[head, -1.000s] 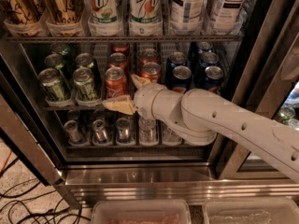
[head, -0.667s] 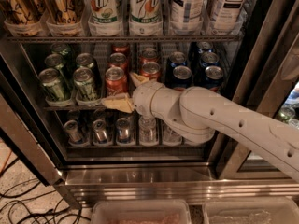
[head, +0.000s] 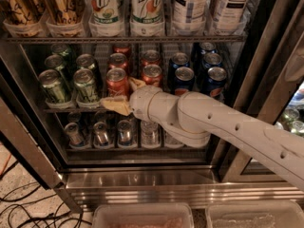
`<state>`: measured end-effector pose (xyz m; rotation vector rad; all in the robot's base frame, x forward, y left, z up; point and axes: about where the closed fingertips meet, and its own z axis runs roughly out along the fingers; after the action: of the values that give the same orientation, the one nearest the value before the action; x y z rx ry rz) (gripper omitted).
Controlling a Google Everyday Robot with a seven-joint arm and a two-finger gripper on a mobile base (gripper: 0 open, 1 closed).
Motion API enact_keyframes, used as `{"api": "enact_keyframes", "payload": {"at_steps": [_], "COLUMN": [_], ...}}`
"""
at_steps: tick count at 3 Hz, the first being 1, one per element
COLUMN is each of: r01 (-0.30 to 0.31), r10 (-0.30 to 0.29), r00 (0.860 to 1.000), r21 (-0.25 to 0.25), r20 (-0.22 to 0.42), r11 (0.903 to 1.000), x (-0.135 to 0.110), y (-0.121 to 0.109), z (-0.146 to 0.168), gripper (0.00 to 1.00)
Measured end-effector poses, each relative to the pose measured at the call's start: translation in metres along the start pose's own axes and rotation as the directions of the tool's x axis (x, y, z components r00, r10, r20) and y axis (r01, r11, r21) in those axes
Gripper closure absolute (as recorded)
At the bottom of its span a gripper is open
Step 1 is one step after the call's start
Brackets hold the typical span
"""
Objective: Pick coke can from middle shelf of fridge
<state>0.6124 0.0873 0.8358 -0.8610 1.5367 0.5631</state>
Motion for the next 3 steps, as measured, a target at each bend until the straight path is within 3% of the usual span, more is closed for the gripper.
{"api": "enact_keyframes", "payload": {"at_steps": [1, 3], "r01": [-0.018, -0.019], "r10": [0.018, 0.019], "r00": [1.000, 1.000], "r21": [-0.022, -0.023], "r20": [0.019, 0.020], "r11": [0.9996, 0.9996], "x": [0.0027, 0.0029], "y": [0.0080, 0.0084], "z": [0.0085, 0.0088], "gripper": [0.47, 0.93]}}
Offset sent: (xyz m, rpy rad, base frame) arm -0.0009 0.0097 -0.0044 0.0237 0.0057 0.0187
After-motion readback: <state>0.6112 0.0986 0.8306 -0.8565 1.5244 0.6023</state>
